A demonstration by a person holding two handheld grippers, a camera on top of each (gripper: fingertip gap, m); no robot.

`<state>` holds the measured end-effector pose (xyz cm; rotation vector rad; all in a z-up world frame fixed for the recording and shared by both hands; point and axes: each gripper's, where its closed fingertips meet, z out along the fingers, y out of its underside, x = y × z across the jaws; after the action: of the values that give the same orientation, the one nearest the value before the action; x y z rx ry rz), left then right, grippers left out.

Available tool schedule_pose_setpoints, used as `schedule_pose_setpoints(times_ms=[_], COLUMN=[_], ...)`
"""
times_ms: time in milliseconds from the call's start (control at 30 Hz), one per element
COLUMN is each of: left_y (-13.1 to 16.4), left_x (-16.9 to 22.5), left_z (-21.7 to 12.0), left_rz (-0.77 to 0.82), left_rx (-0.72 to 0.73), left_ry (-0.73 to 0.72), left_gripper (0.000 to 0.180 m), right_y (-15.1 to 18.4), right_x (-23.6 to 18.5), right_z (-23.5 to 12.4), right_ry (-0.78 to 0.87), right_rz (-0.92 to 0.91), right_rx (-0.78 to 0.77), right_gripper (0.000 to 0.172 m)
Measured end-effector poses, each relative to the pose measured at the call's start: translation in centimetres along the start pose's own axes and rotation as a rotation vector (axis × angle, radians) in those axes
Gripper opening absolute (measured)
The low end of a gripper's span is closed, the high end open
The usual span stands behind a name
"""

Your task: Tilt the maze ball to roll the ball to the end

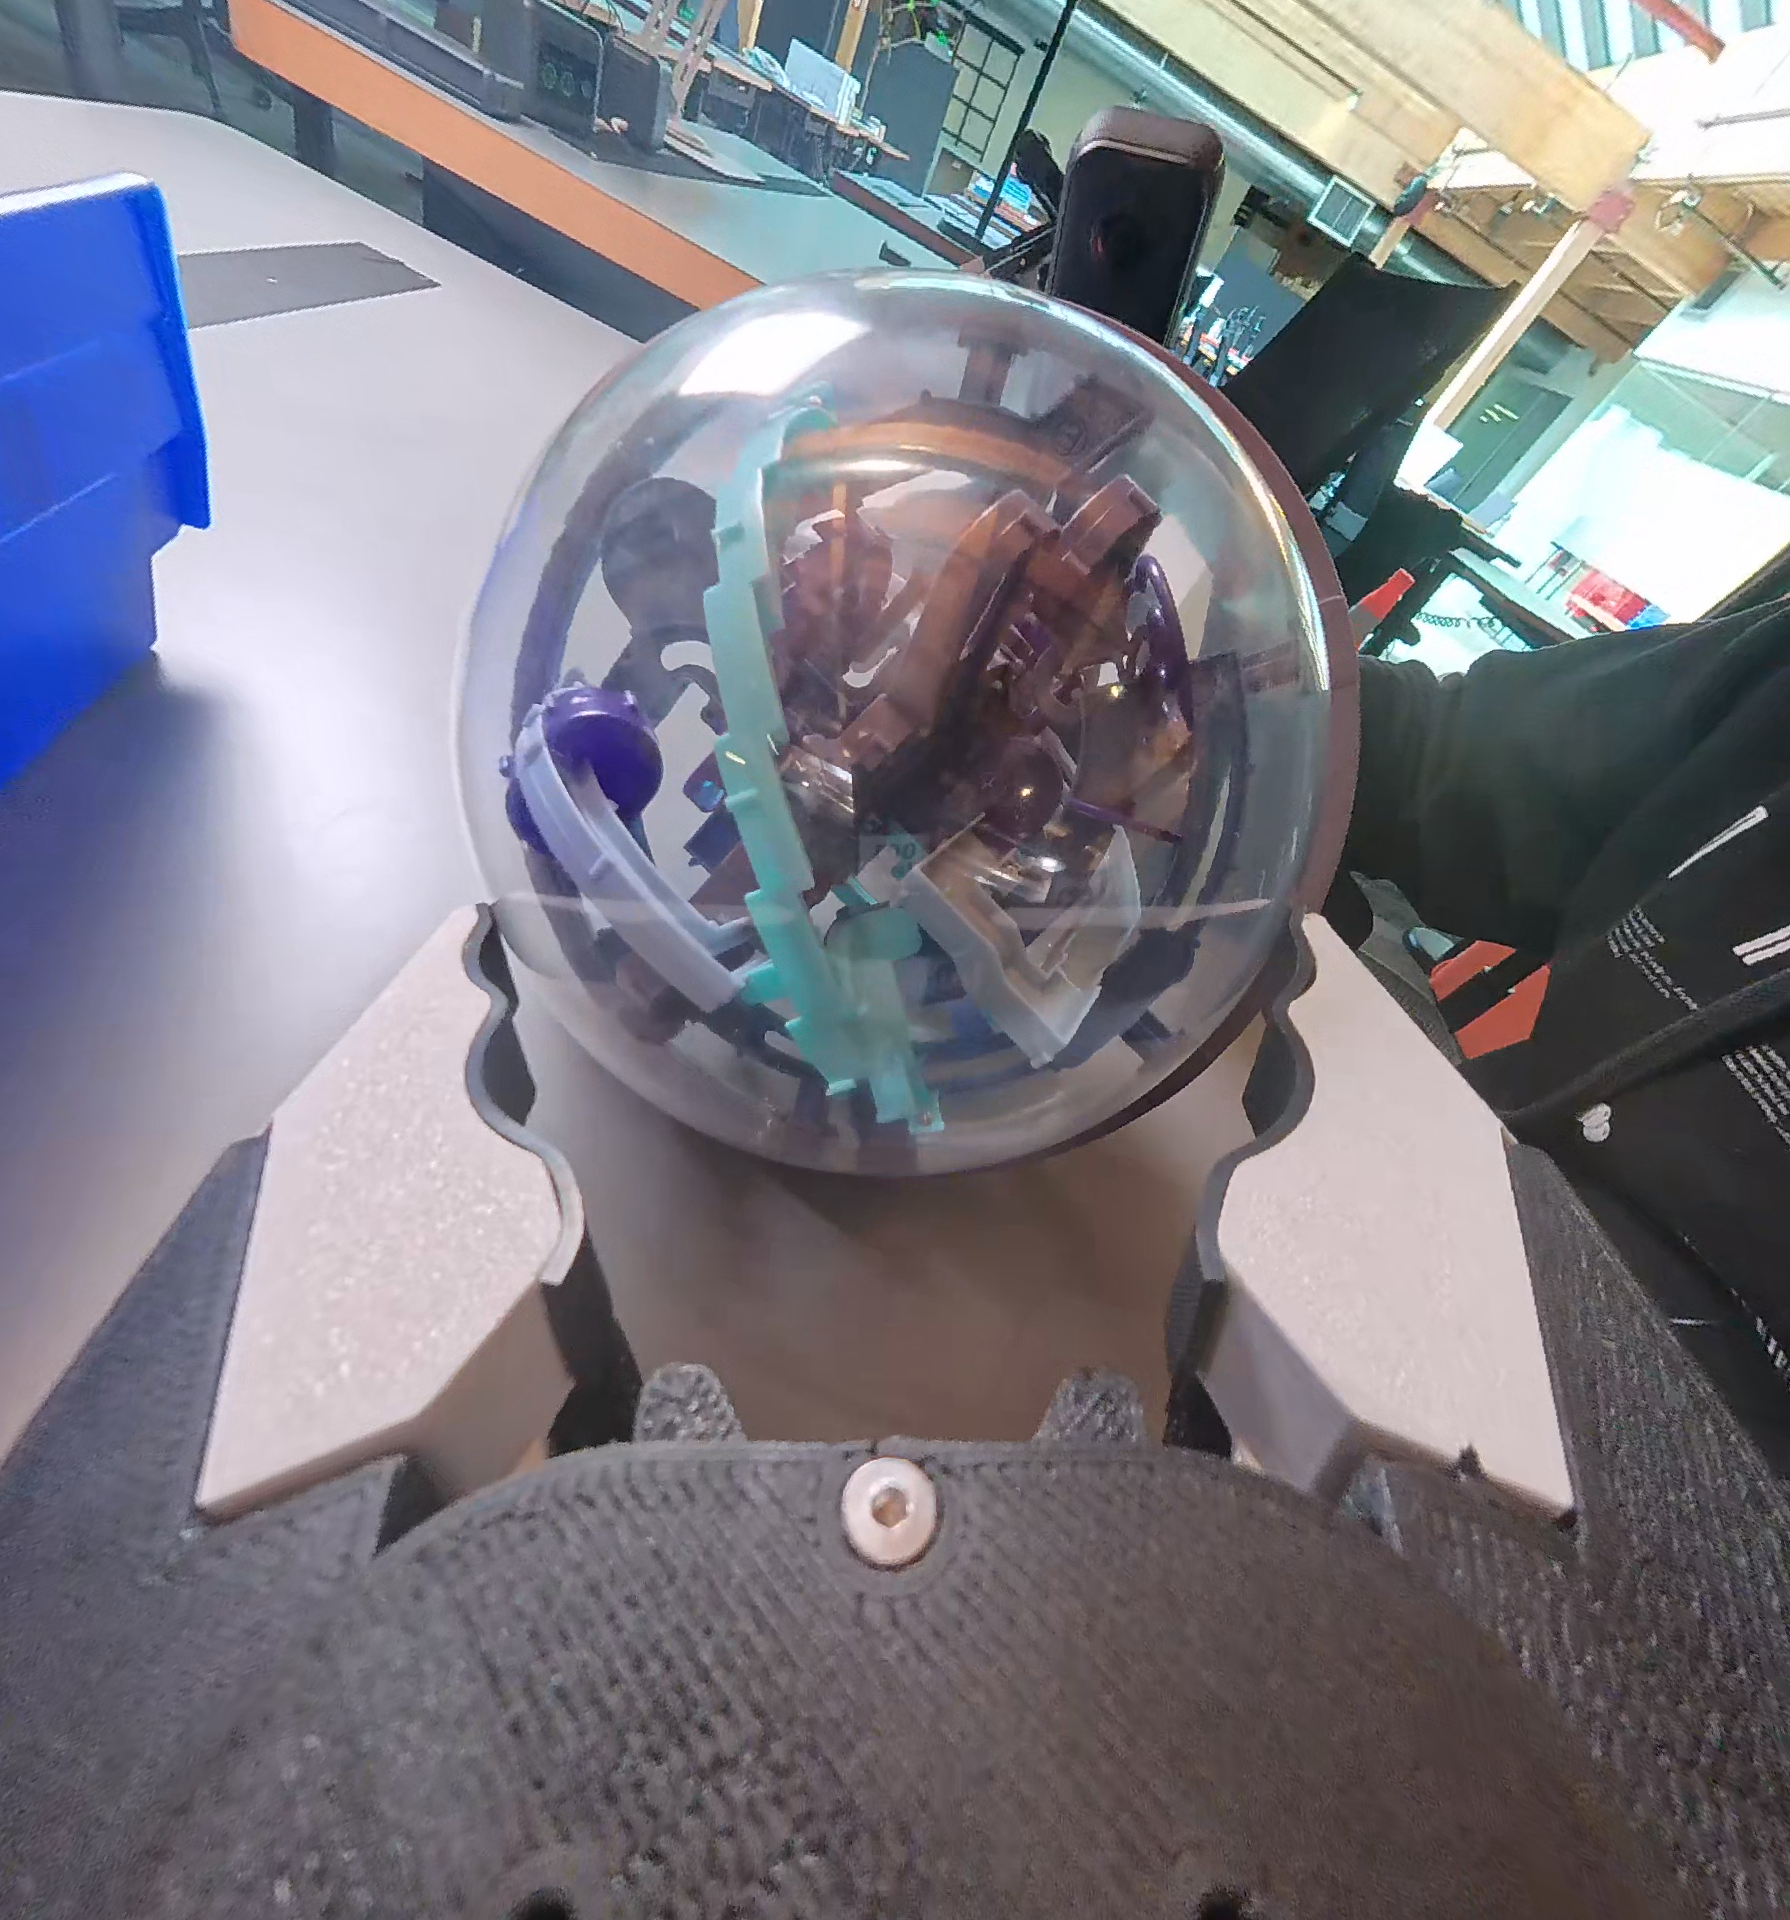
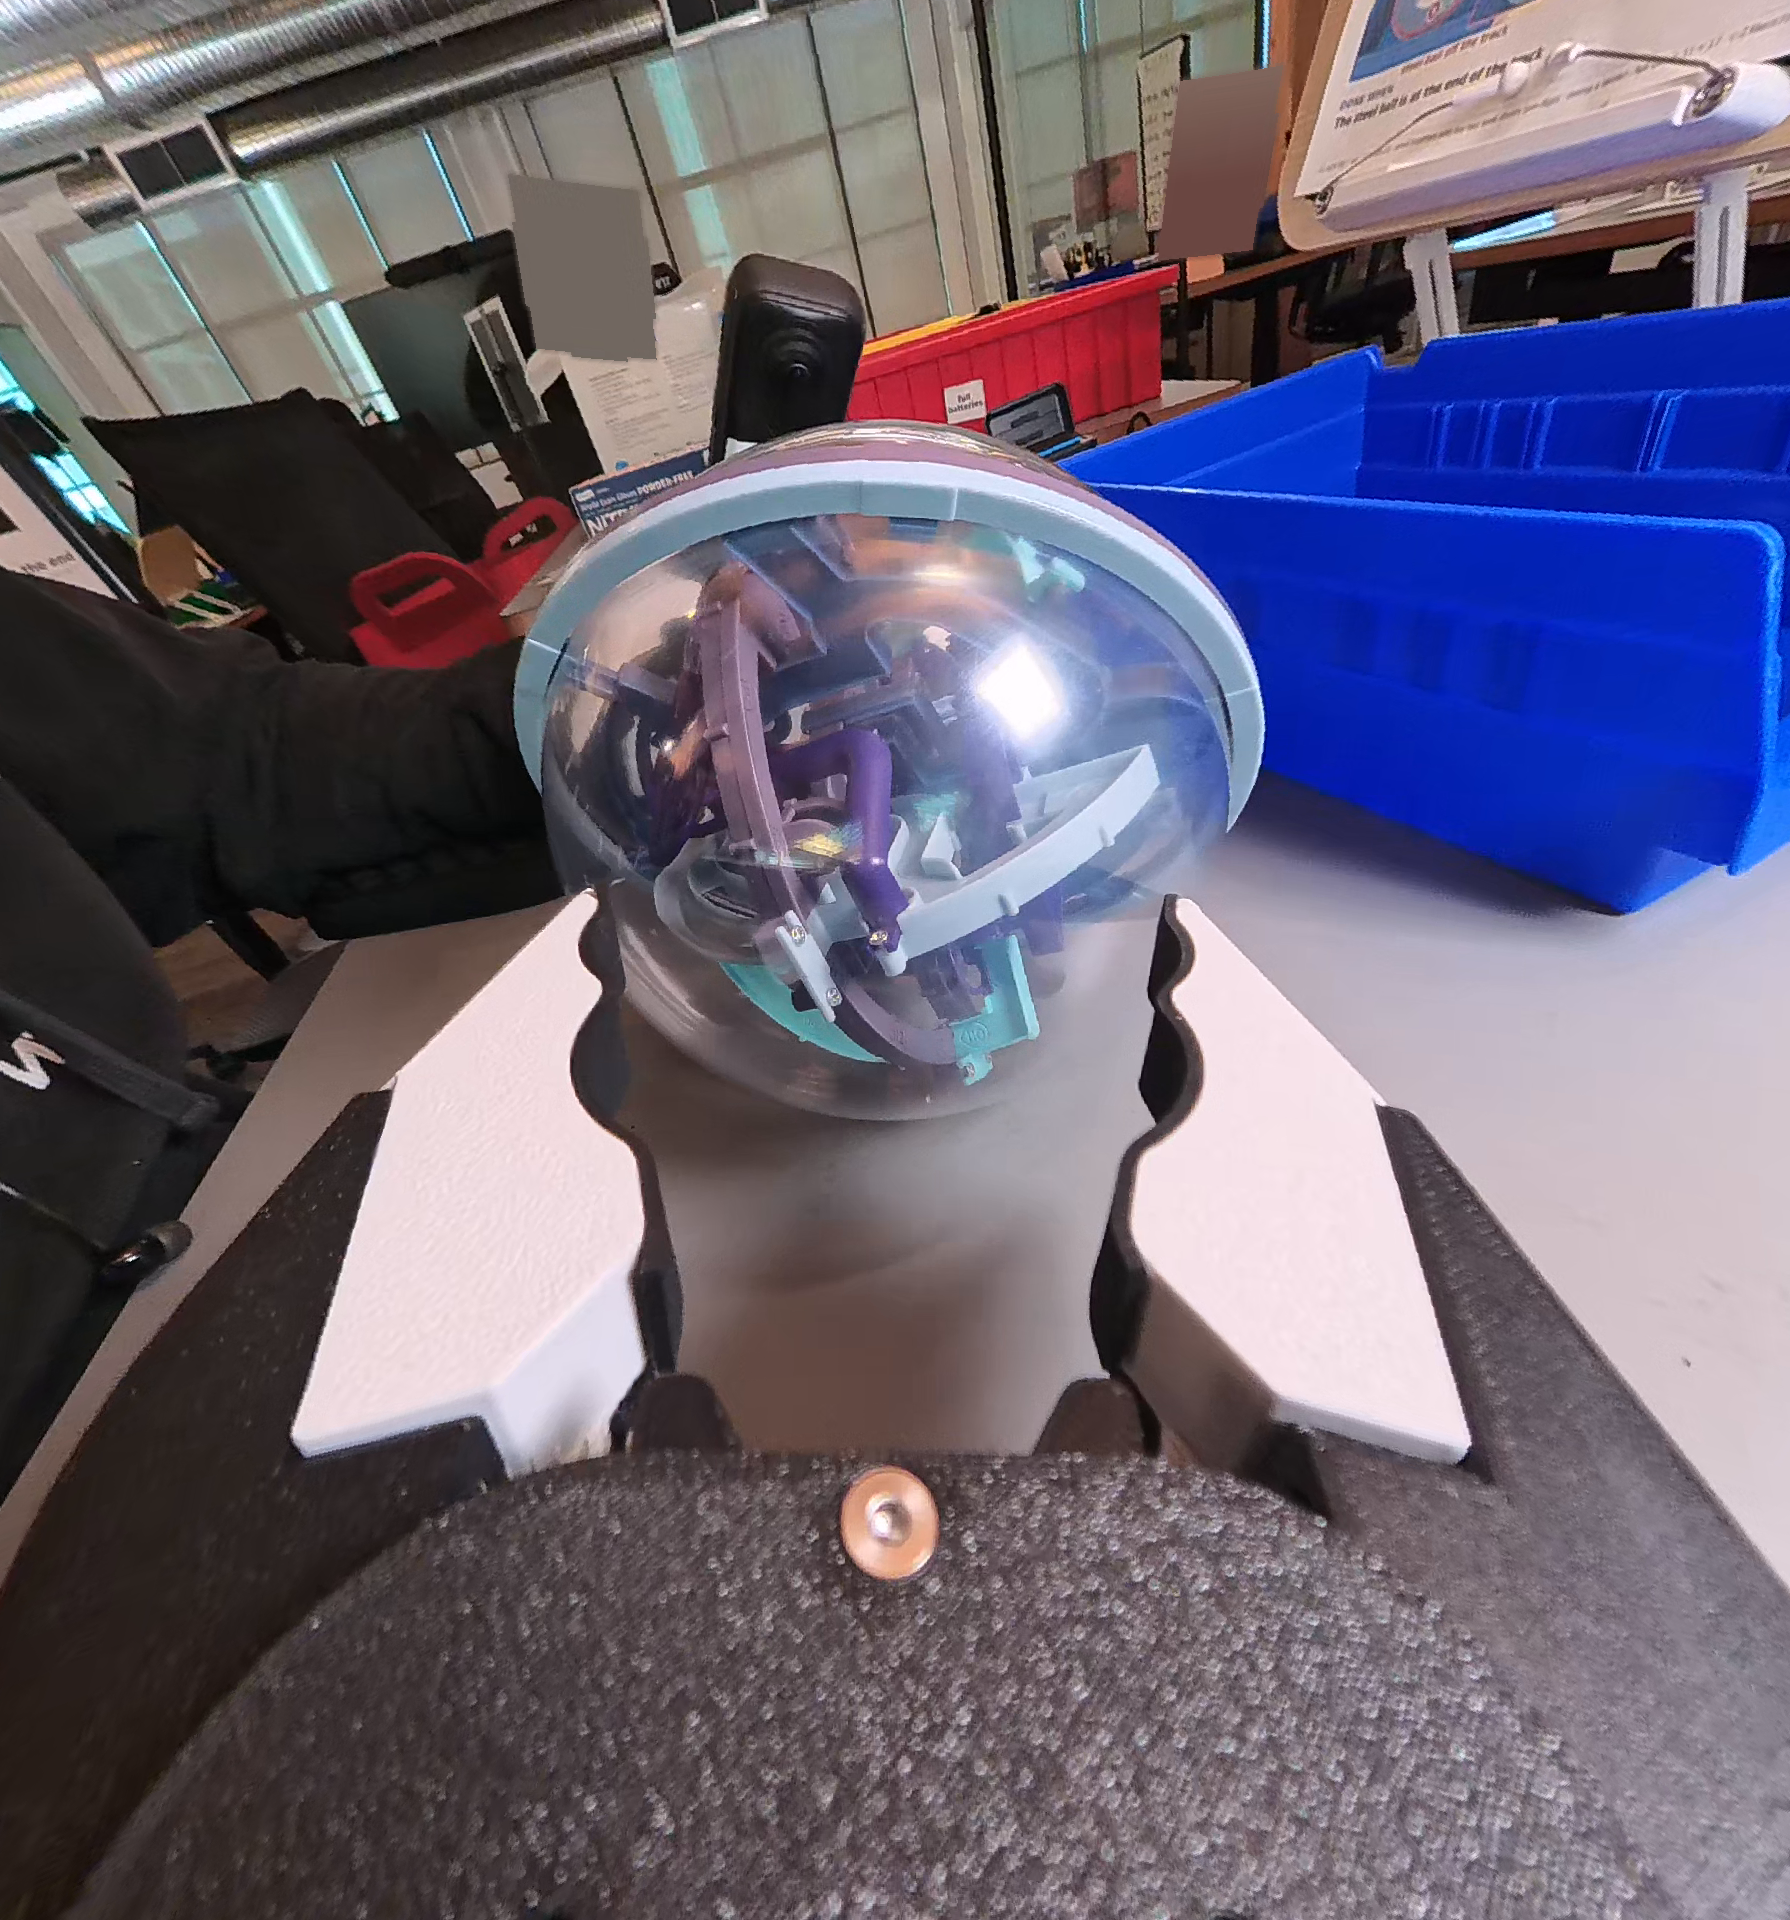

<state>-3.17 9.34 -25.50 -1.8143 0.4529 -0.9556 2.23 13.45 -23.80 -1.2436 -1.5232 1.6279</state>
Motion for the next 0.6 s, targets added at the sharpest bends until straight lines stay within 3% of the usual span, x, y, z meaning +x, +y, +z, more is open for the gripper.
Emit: schedule_pose_setpoints(times_ms=[300, 400, 500, 600], left_y=[0.1, -0.4, -1.6, -2.5], left_x=[-0.2, -0.3, 0.4, 1.0], left_z=[-0.5, -0.8, -2.0, -3.8], left_rz=[-0.023, 0.004, 0.081, 0.165], left_rx=[0.004, 0.029, 0.068, 0.086], left_ry=[0.019, 0.007, 0.030, 0.032], left_gripper=[0.138, 0.138, 0.136, 0.123], right_y=[0.2, 1.3, 4.1, 3.9], right_x=[0.0, -0.1, -1.0, -2.0], right_z=[0.4, 0.7, 0.6, 0.5], right_ry=[0.031, 0.054, -0.006, -0.068], right_rz=[-0.038, -0.093, -0.149, -0.145], right_rx=[-0.024, -0.100, -0.281, -0.261], right_gripper=[0.098, 0.100, 0.082, 0.064])
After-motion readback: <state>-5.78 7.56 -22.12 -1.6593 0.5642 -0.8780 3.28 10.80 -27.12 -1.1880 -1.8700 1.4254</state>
